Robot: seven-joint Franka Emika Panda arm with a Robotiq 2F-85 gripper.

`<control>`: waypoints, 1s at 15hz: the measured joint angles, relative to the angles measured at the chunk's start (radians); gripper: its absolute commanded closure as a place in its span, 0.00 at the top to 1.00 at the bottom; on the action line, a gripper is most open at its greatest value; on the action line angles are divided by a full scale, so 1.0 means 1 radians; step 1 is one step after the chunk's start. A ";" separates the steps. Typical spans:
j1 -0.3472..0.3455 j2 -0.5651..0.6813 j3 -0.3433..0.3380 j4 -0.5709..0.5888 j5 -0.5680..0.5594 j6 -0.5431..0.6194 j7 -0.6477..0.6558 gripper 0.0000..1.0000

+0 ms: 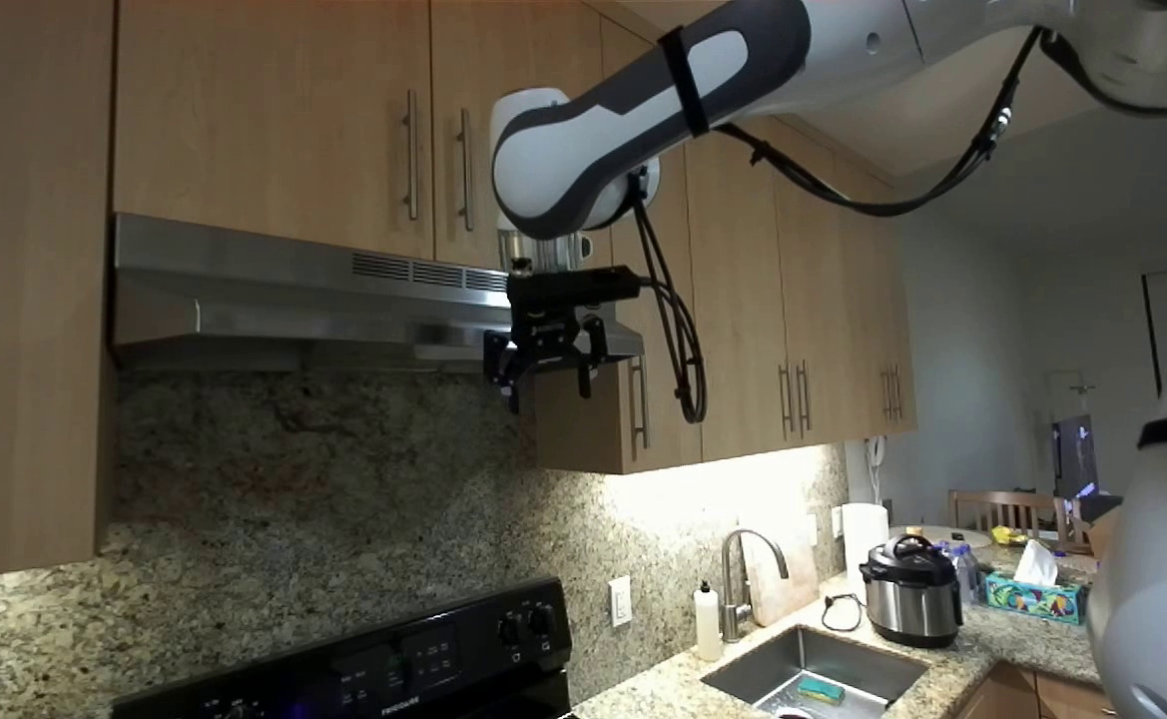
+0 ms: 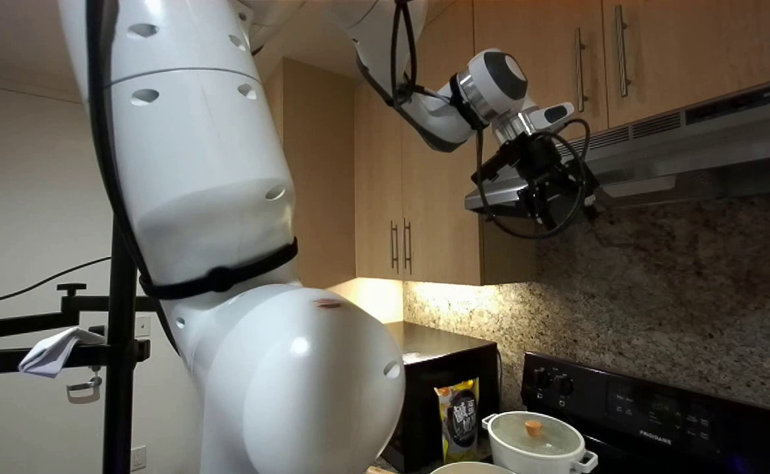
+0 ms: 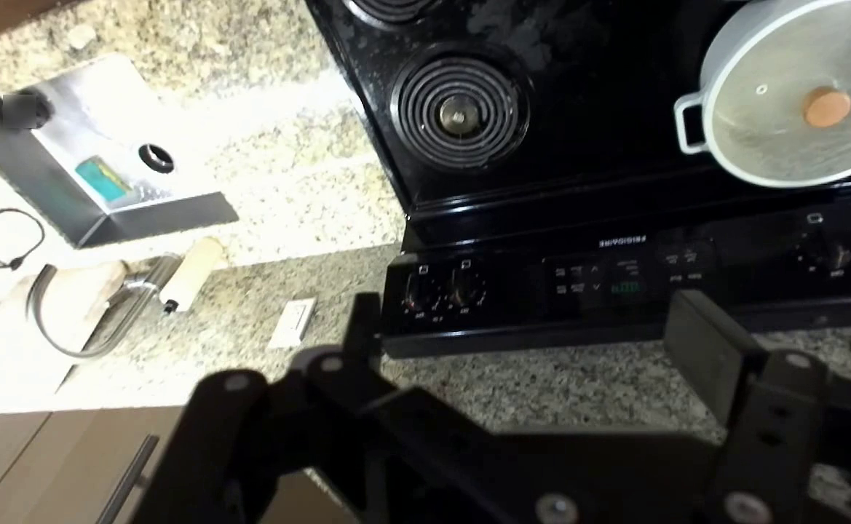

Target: Turn on the light above the stove

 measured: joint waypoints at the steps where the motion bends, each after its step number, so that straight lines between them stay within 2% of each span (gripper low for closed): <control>1: -0.007 -0.012 0.000 0.005 -0.022 0.012 0.000 1.00; 4: -0.029 -0.045 -0.002 0.019 -0.070 0.029 0.000 1.00; 15: -0.035 -0.059 -0.003 0.022 -0.074 0.039 -0.001 1.00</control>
